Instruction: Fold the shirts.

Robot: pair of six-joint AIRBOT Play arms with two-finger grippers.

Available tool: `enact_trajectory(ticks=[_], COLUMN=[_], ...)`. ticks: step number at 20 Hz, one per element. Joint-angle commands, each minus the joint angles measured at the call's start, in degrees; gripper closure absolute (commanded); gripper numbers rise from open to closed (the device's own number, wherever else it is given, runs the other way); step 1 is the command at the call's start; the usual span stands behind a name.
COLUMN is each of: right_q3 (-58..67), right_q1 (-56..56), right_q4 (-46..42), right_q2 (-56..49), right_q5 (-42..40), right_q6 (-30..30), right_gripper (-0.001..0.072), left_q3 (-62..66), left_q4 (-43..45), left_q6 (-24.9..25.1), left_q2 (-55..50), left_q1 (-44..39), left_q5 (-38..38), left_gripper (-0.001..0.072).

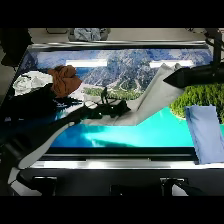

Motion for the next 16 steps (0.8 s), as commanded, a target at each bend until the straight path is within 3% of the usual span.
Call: enact_trajectory(ticks=[1, 5, 10, 15, 16], right_q3=[0.0, 0.0, 0.1, 0.1, 0.0], right_q1=[1.0, 11.5, 28.8, 39.7, 41.0], right_q4=[6.6, 7.7, 11.8, 21.4, 22.3], right_q2=[-4.0, -9.8, -19.7, -31.2, -33.1], right_q5=[-5.4, -13.3, -29.4, -37.2, -38.5], right_q6=[-1.3, -1.8, -1.8, -1.8, -1.7], right_gripper=[0.0665, 0.0665, 0.0665, 0.0663, 0.0618], left_q3=[-2.8, -6.6, -7.4, -7.4, -7.4], left_q4=[12.7, 18.4, 18.5, 18.5, 18.5], left_q6=[-2.9, -2.9, -2.8, -2.8, -2.8], left_q2=[11.6, 28.3, 43.0, 50.4, 51.0], left_q1=[7.9, 24.0, 41.4, 47.8, 47.8], left_q5=[0.3, -0.2, -6.4, -11.5, -11.6], left_gripper=[0.0680, 0.0678, 0.0678, 0.0677, 0.0677])
